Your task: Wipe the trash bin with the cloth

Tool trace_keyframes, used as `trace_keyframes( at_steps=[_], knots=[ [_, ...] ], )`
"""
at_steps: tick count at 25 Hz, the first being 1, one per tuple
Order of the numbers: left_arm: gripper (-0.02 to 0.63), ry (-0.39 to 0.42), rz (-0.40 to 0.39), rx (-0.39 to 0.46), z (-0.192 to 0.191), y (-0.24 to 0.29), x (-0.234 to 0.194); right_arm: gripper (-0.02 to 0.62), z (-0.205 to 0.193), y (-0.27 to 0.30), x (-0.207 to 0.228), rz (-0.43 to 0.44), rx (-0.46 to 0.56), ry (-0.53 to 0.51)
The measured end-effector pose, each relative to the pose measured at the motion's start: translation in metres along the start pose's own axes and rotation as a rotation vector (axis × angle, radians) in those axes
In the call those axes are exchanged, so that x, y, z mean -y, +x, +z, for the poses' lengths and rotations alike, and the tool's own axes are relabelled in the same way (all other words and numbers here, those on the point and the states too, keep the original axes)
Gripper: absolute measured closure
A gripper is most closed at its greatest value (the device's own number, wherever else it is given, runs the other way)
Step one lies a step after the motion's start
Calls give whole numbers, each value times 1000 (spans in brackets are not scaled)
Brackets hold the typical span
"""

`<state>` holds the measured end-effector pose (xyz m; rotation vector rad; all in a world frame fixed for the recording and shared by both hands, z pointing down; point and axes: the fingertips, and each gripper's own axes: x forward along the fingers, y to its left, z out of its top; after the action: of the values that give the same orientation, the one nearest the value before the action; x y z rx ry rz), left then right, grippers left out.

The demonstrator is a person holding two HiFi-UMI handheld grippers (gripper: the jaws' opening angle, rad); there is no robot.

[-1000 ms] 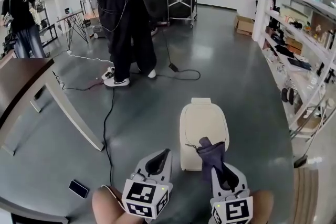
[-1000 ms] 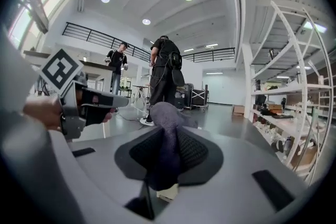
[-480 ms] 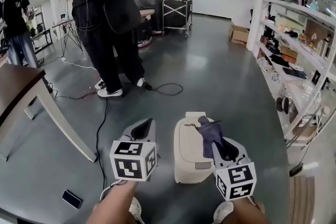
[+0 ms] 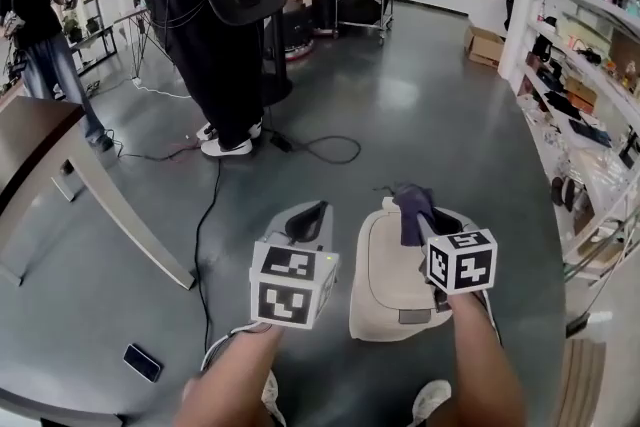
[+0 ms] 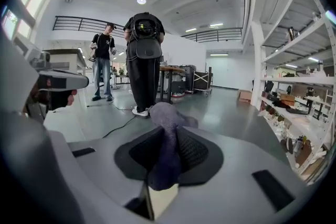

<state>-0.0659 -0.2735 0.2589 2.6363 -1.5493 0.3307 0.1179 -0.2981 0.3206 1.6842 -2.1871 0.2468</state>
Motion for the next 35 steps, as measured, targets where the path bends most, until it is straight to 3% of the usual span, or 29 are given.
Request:
trace_keyframes(
  at_steps=[3,8,12,15,20,24,29,35],
  knots=[
    [609,49,24,-15,-8,15,-3,517,-8,28,1,18,-42,12],
    [609,-46,-18,-30,-11,45,-6,515,-23,62,-13,12,-129,-148],
    [609,-25,-15,-77,-32,76,-18,515,-27,91,-15,31,-157,-136],
    [609,-44,-39,-99,-34,95,-17,515,-39,109,-13,46,-236,-150],
    [609,28,-25,-95,-35,119,-23,515,-52,126,-4,33,-369,-246],
    [609,60,-20,-116,-44,125,-31,515,-56,132,-5,51,-376,-264],
    [609,24,-33,-106,-42,123,-34,515,-57,133,0,53,-378,-234],
    [609,100,-43,-84,-36,112,-22,515,-56,127,8,20,-359,-266]
  ],
)
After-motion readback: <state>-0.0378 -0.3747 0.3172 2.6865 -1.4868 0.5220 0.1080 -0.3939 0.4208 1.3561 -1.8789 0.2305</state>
